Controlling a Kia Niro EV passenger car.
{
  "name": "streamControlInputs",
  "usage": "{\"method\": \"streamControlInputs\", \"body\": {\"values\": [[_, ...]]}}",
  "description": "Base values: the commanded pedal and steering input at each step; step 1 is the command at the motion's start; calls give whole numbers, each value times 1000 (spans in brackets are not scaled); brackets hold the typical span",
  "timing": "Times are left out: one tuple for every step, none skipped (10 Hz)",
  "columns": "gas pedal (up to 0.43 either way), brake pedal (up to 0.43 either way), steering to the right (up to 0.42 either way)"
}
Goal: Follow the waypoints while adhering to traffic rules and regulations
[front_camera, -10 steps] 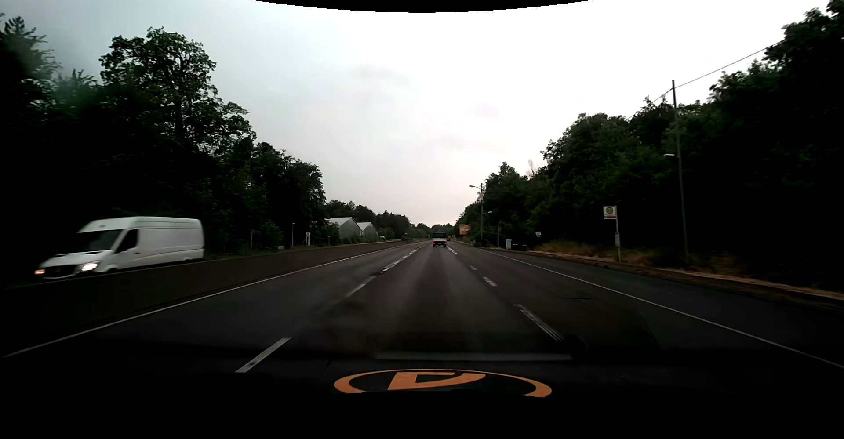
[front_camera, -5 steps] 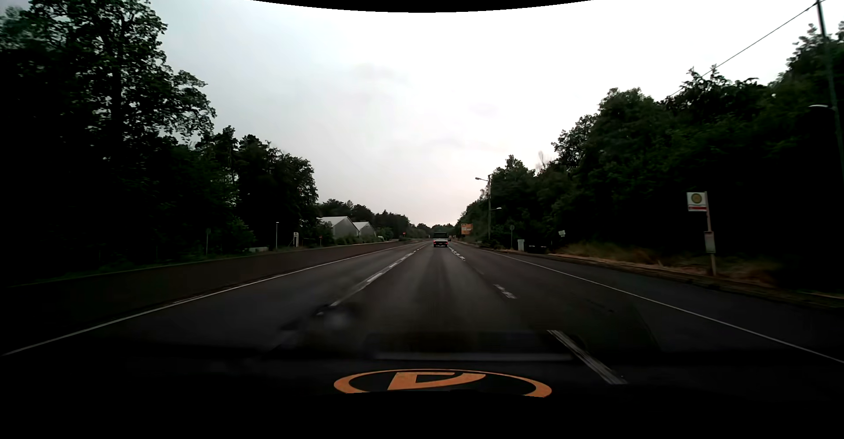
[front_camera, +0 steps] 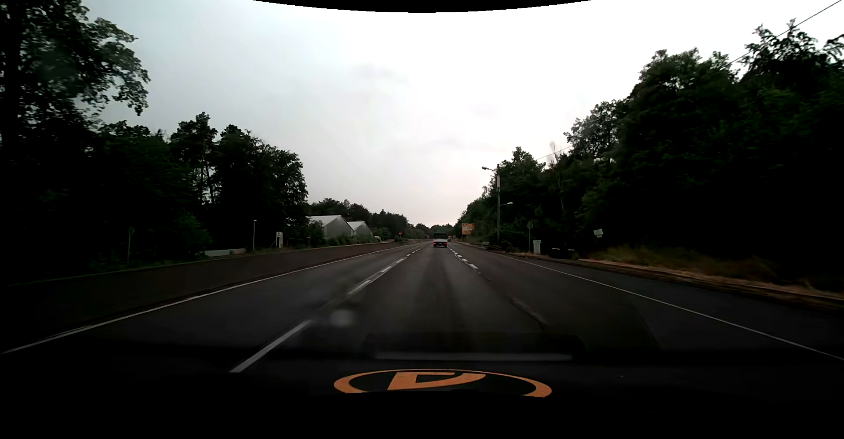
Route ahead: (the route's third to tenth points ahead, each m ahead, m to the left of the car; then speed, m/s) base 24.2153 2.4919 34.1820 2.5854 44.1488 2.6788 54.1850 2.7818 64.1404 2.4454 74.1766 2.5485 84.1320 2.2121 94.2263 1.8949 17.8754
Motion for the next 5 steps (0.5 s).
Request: {"method": "streamControlInputs", "body": {"values": [[248,0,0],[248,0,1],[248,0,0],[248,0,0],[240,0,0]]}}
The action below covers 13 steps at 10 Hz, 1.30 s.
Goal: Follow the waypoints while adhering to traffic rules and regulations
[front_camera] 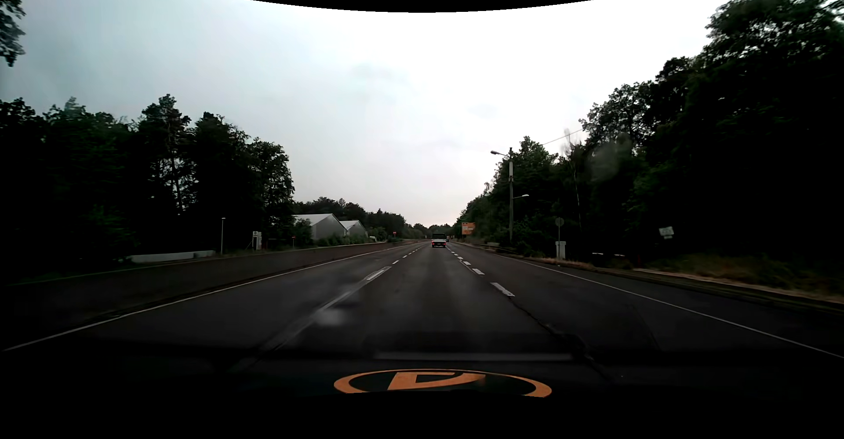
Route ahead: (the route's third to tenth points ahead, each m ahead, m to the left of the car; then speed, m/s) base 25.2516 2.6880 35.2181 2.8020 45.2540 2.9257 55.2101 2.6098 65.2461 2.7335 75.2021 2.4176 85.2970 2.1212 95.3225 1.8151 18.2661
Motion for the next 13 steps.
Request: {"method": "streamControlInputs", "body": {"values": [[197,0,0],[189,0,0],[209,0,0],[220,0,0],[228,0,0],[228,0,0],[228,0,0],[228,0,0],[228,0,0],[228,0,-1],[228,0,-1],[228,0,-2],[220,0,-3]]}}
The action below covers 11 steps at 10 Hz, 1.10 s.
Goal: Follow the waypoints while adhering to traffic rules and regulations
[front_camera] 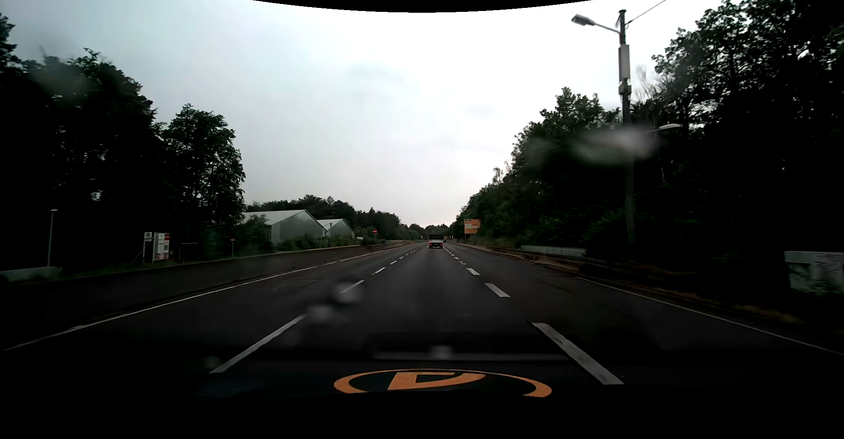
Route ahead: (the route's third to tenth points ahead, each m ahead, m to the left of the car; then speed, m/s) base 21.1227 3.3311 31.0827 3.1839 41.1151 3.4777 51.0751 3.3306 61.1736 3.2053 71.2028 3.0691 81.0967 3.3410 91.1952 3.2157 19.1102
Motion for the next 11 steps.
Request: {"method": "streamControlInputs", "body": {"values": [[197,0,-3],[197,0,-4],[197,0,-4],[177,0,-4],[177,0,-4],[157,0,-3],[157,0,-3],[138,0,-4],[130,0,-4],[98,0,-3],[87,0,-3]]}}
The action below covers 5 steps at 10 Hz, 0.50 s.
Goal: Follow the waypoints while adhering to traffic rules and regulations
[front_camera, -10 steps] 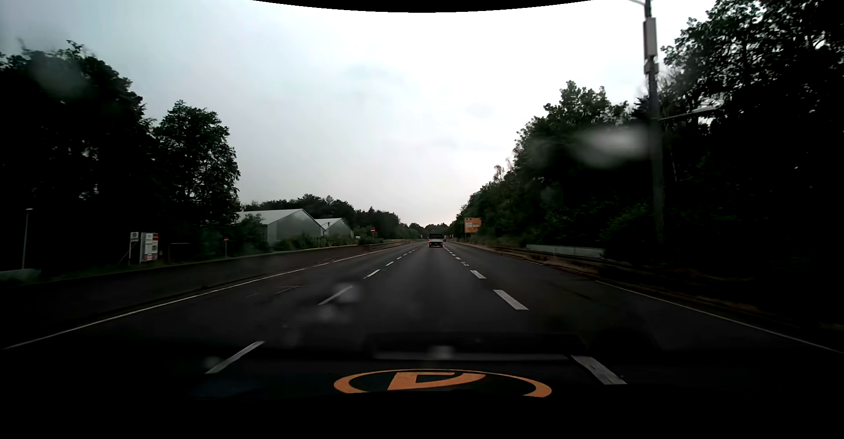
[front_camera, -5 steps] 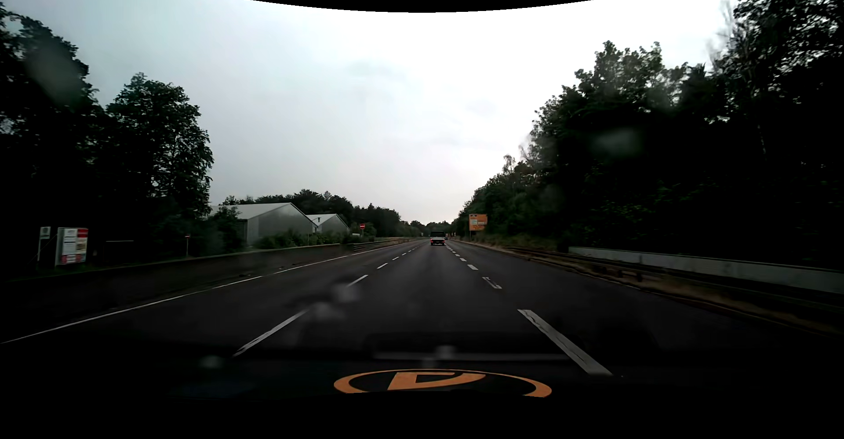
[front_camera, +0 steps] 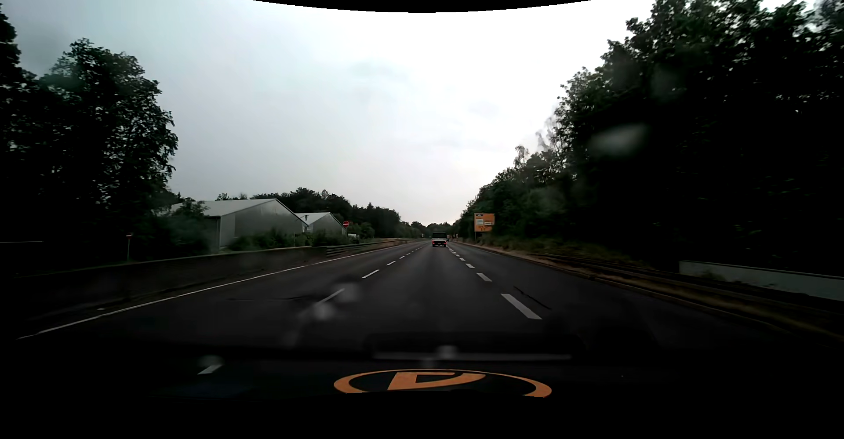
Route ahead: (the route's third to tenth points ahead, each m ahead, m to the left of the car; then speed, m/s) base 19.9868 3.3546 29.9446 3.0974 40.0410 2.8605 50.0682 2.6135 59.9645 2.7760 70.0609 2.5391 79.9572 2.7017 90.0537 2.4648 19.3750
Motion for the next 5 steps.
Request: {"method": "streamControlInputs", "body": {"values": [[87,0,-2],[87,0,-2],[87,0,-3],[87,0,-1],[87,0,0]]}}
